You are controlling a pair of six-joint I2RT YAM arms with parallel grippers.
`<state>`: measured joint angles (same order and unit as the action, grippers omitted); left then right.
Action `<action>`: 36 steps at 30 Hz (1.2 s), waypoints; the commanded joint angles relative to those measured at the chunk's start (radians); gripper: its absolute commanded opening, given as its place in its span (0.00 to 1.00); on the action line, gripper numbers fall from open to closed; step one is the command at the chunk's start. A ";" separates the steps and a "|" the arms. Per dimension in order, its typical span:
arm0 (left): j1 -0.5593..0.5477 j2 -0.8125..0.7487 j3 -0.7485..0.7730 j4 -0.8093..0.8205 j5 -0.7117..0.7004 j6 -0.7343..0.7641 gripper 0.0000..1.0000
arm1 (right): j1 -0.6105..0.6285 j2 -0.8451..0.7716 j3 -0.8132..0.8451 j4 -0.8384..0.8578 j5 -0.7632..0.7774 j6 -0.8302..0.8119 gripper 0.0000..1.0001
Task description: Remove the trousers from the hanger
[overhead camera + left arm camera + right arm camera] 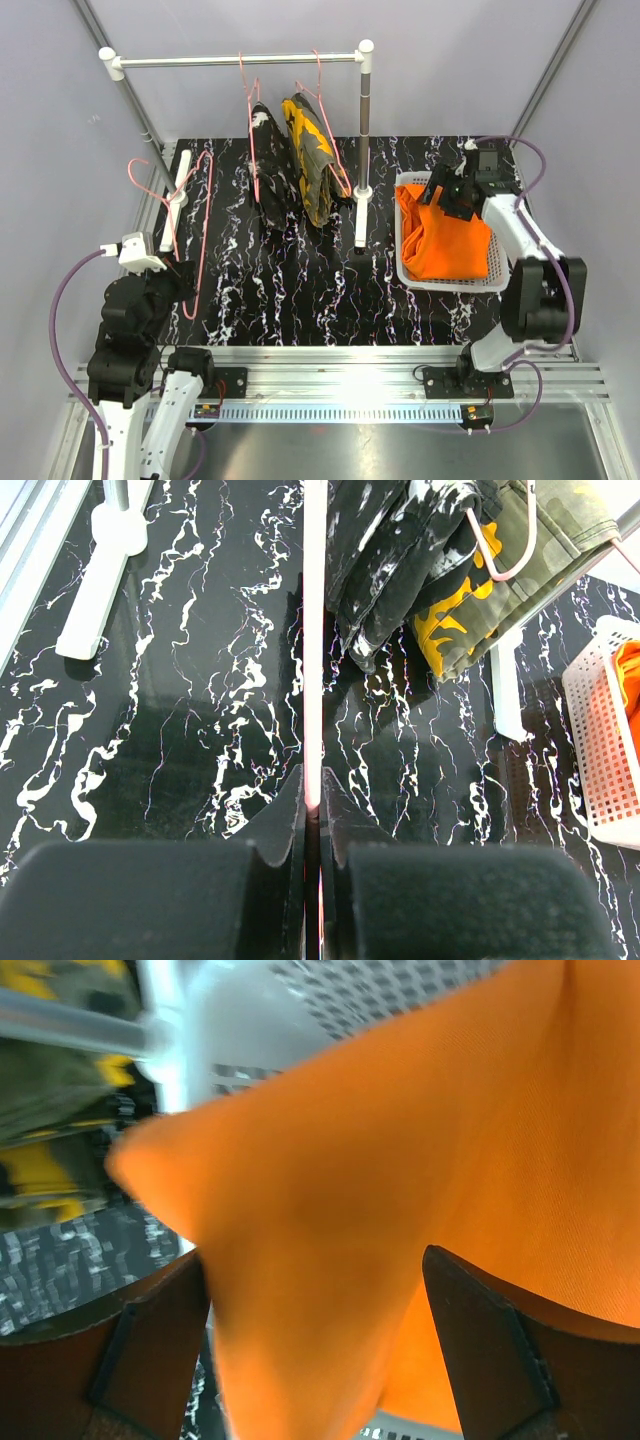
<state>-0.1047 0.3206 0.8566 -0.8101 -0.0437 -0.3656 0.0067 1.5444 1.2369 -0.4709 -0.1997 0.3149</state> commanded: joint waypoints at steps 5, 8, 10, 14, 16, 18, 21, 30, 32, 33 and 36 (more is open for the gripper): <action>-0.001 0.024 0.031 0.055 0.004 0.014 0.00 | 0.030 0.242 0.068 -0.034 0.277 -0.022 0.84; -0.001 0.054 0.074 0.039 -0.018 0.016 0.00 | 0.102 0.371 0.145 -0.090 0.413 -0.059 0.84; -0.001 0.081 0.128 0.022 -0.025 0.017 0.00 | 0.144 0.436 0.196 -0.124 0.500 -0.068 0.85; 0.000 0.116 0.231 -0.038 -0.082 0.024 0.00 | 0.162 0.571 0.239 -0.164 0.542 -0.069 0.85; -0.001 0.132 0.283 -0.057 -0.102 0.036 0.00 | 0.164 0.577 0.219 -0.150 0.539 -0.069 0.85; -0.001 0.156 0.312 -0.077 -0.117 0.043 0.00 | 0.162 0.544 0.199 -0.134 0.524 -0.069 0.85; 0.000 0.195 0.346 -0.078 -0.117 0.056 0.00 | 0.162 0.438 0.196 -0.127 0.467 -0.063 0.87; -0.001 0.311 0.450 -0.048 -0.154 0.114 0.00 | 0.161 0.105 0.291 -0.190 0.401 -0.074 0.99; 0.000 0.337 0.461 -0.031 -0.168 0.126 0.00 | 0.161 0.030 0.296 -0.202 0.388 -0.085 0.99; -0.001 0.350 0.467 -0.028 -0.163 0.132 0.00 | 0.161 0.001 0.292 -0.212 0.387 -0.091 0.99; 0.000 0.403 0.489 -0.005 -0.139 0.143 0.00 | 0.161 -0.142 0.253 -0.201 0.338 -0.092 0.99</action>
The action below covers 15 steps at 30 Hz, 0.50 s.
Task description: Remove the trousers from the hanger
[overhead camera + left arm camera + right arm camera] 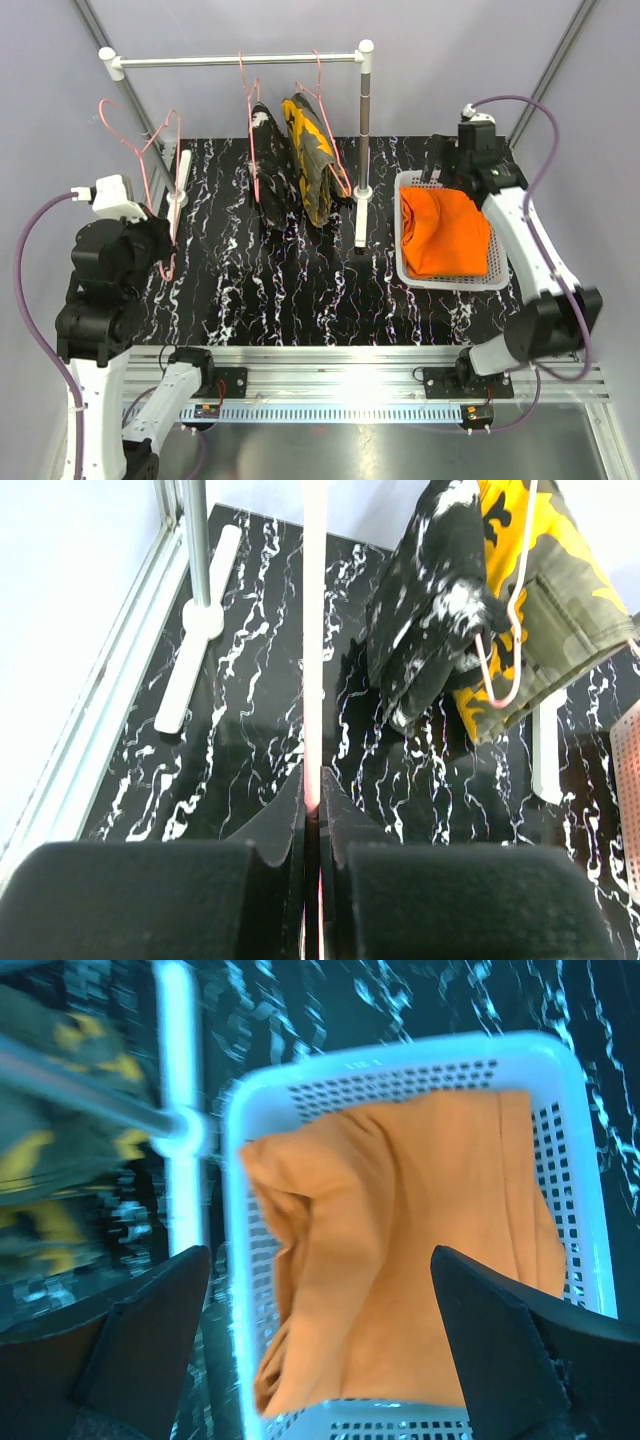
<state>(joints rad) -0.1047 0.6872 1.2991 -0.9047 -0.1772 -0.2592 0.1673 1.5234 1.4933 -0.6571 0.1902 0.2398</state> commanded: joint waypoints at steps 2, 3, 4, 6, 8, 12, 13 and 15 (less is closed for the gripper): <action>0.000 0.069 0.034 0.153 0.028 0.044 0.00 | 0.000 -0.260 -0.065 0.014 -0.138 -0.022 1.00; -0.001 0.077 0.025 0.183 0.036 0.057 0.00 | 0.000 -0.308 -0.086 0.046 -0.171 -0.025 1.00; -0.001 0.092 0.020 0.231 0.032 0.060 0.00 | 0.000 -0.404 -0.103 0.057 -0.233 -0.028 0.99; 0.000 0.144 0.025 0.268 0.024 0.078 0.00 | 0.000 -0.498 -0.149 0.073 -0.270 -0.025 0.99; 0.000 0.185 0.038 0.312 0.019 0.087 0.00 | 0.001 -0.626 -0.177 0.068 -0.337 -0.016 0.99; 0.002 0.290 0.008 0.438 0.085 0.135 0.00 | 0.001 -0.822 -0.241 0.080 -0.455 0.024 0.99; 0.002 0.311 0.006 0.487 0.067 0.140 0.00 | 0.001 -0.886 -0.254 0.083 -0.494 0.035 1.00; 0.013 0.378 0.034 0.516 0.044 0.147 0.00 | 0.001 -0.936 -0.287 0.093 -0.538 0.056 0.99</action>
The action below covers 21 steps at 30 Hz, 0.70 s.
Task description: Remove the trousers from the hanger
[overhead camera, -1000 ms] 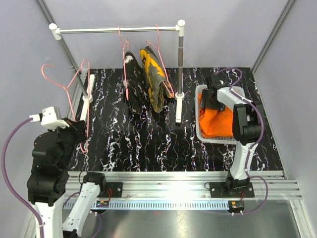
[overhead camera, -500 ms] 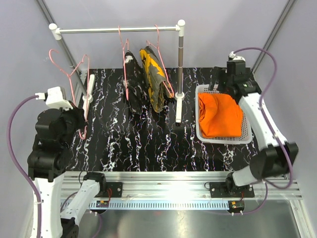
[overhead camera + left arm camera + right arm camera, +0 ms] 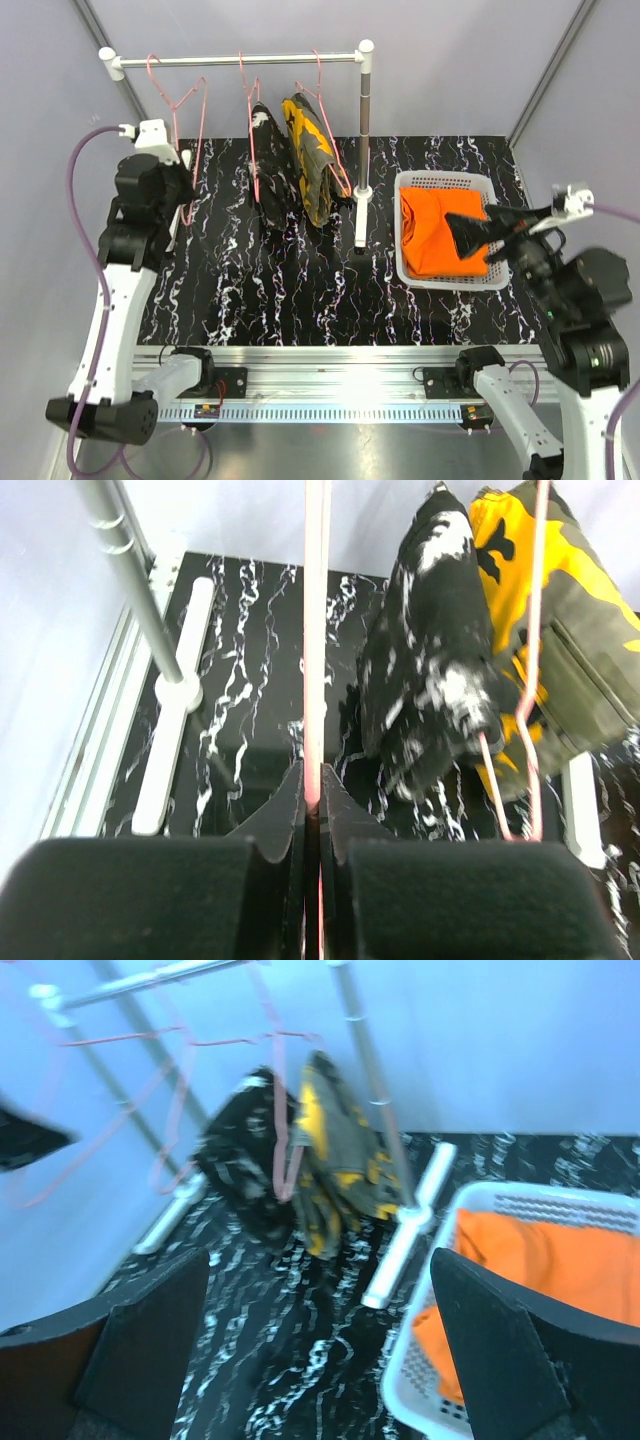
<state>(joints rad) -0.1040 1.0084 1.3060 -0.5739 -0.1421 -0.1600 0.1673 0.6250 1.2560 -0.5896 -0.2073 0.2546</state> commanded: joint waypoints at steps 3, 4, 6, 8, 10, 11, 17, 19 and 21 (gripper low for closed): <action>0.020 0.117 0.068 0.252 0.032 0.077 0.00 | 0.000 -0.097 -0.084 0.021 -0.245 0.067 0.99; 0.023 0.152 0.078 0.287 0.023 0.083 0.00 | 0.000 -0.110 -0.093 0.022 -0.259 0.081 0.99; 0.052 0.209 0.116 0.280 0.018 0.077 0.00 | -0.002 -0.119 -0.136 0.042 -0.302 0.129 0.99; 0.087 0.295 0.189 0.237 0.068 0.070 0.00 | 0.000 -0.128 -0.165 0.047 -0.378 0.138 0.99; 0.101 0.346 0.238 0.200 0.079 0.047 0.00 | 0.000 -0.140 -0.175 0.037 -0.391 0.137 0.99; 0.102 0.376 0.248 0.192 0.084 0.039 0.00 | 0.000 -0.143 -0.176 0.034 -0.385 0.130 0.99; 0.104 0.429 0.250 0.137 0.105 0.007 0.00 | 0.000 -0.143 -0.147 0.007 -0.376 0.104 0.99; 0.125 0.420 0.236 0.134 0.102 0.001 0.04 | 0.000 -0.140 -0.138 0.005 -0.379 0.103 0.99; 0.132 0.411 0.236 0.123 0.096 -0.010 0.14 | 0.000 -0.139 -0.130 -0.006 -0.377 0.097 0.99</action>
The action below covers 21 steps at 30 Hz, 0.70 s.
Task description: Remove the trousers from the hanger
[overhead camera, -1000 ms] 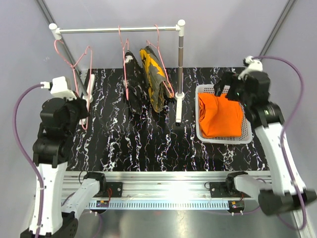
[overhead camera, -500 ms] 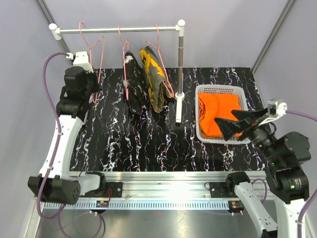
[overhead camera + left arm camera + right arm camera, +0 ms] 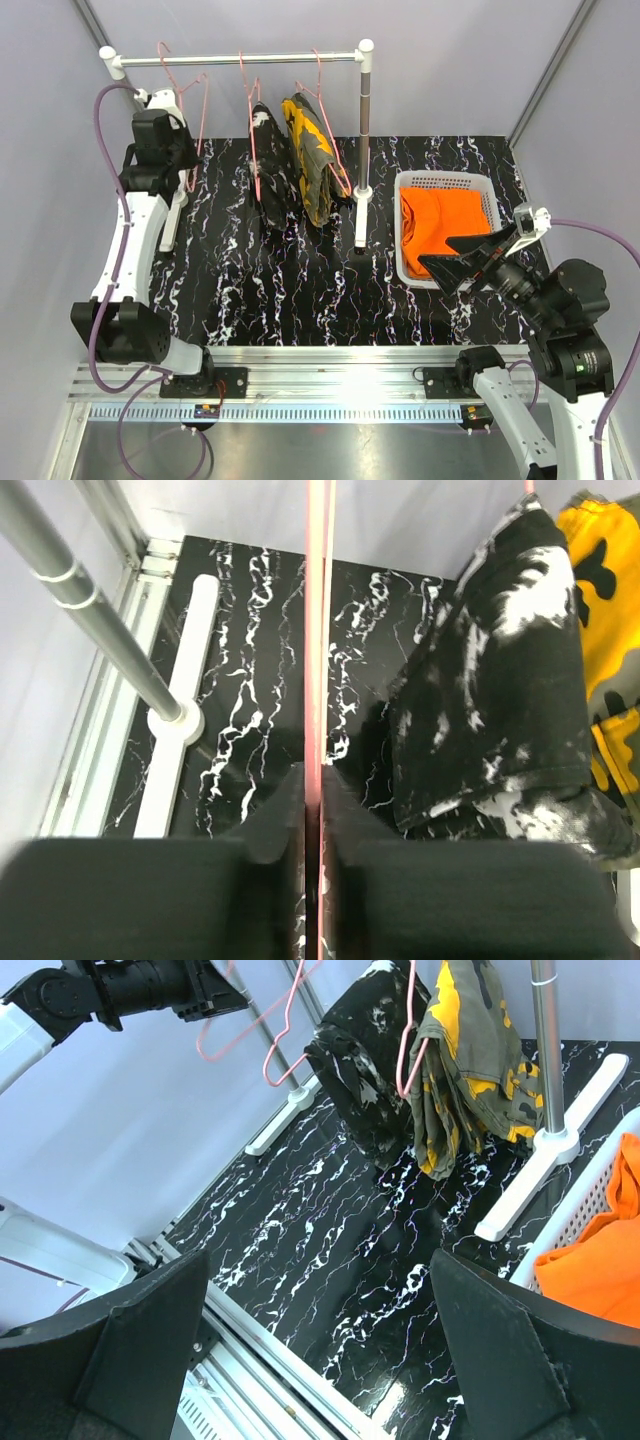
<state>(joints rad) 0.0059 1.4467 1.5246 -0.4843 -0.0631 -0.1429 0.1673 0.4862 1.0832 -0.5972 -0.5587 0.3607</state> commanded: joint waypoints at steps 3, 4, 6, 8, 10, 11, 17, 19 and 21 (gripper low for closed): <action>0.026 -0.066 0.040 -0.017 -0.010 -0.040 0.58 | 0.001 0.009 0.060 -0.015 -0.006 -0.022 0.99; 0.026 -0.081 0.040 -0.019 -0.020 -0.043 0.77 | 0.000 0.011 0.064 -0.018 0.002 -0.025 0.99; 0.026 -0.127 0.026 -0.005 -0.014 -0.044 0.91 | 0.000 0.014 0.064 -0.021 0.022 -0.019 0.99; 0.026 -0.186 0.028 -0.008 -0.003 -0.050 0.99 | 0.000 0.014 0.055 -0.018 0.043 0.000 0.99; 0.025 -0.230 0.034 -0.020 0.035 -0.061 0.99 | 0.000 0.012 0.043 -0.019 0.075 0.023 1.00; 0.023 -0.245 0.031 -0.019 0.052 -0.082 0.99 | -0.002 0.011 0.041 -0.026 0.077 0.021 0.99; -0.094 -0.344 -0.052 0.085 0.184 -0.129 0.99 | 0.000 -0.044 0.006 -0.013 0.034 0.047 0.99; -0.189 -0.332 -0.044 0.082 0.145 -0.116 0.99 | 0.000 -0.041 0.007 -0.051 0.081 0.055 0.99; -0.254 -0.290 -0.012 0.046 0.077 -0.089 0.99 | 0.000 -0.026 0.011 -0.079 0.114 0.052 0.99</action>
<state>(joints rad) -0.1688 1.0916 1.4982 -0.4503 0.0376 -0.2436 0.1673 0.4469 1.0924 -0.6449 -0.5011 0.3908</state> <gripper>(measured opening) 0.987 0.993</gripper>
